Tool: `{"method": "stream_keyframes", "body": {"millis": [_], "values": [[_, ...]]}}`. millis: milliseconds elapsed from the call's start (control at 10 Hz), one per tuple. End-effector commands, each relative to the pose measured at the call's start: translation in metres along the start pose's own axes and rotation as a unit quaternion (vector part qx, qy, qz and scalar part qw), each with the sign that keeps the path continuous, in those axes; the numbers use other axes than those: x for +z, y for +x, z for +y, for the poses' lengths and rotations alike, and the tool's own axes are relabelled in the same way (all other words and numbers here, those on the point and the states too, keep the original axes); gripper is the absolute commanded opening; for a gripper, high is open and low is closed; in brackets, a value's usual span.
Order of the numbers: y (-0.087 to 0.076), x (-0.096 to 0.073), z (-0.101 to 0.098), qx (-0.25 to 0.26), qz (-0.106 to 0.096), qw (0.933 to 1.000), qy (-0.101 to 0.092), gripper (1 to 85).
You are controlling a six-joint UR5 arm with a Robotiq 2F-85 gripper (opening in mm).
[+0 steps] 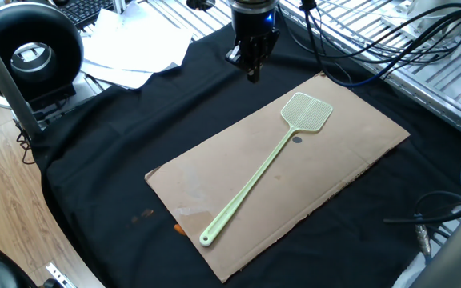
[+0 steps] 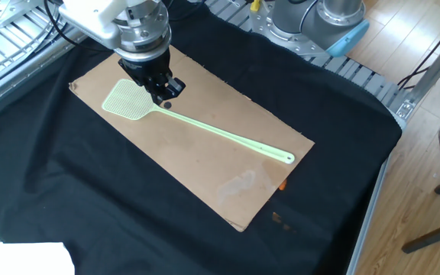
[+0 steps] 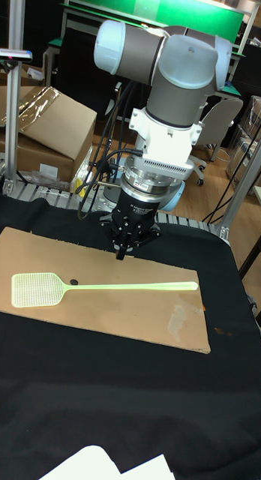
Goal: Swat with a flyswatter
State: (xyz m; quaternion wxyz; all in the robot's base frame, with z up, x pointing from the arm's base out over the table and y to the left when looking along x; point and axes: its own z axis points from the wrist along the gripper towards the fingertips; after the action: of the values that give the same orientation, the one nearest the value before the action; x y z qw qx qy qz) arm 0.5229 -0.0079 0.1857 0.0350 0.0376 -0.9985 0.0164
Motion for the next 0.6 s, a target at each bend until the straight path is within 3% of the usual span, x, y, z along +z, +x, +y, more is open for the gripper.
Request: {"method": "stream_keyframes", "body": {"millis": [0, 300, 500], "values": [[0.000, -0.001, 0.003, 0.001, -0.001, 1.0000, -0.007, 2.3], [0.003, 0.000, -0.001, -0.004, 0.003, 1.0000, -0.001, 2.3], [0.007, 0.000, 0.015, 0.020, 0.009, 0.9992, -0.033, 2.3]]}}
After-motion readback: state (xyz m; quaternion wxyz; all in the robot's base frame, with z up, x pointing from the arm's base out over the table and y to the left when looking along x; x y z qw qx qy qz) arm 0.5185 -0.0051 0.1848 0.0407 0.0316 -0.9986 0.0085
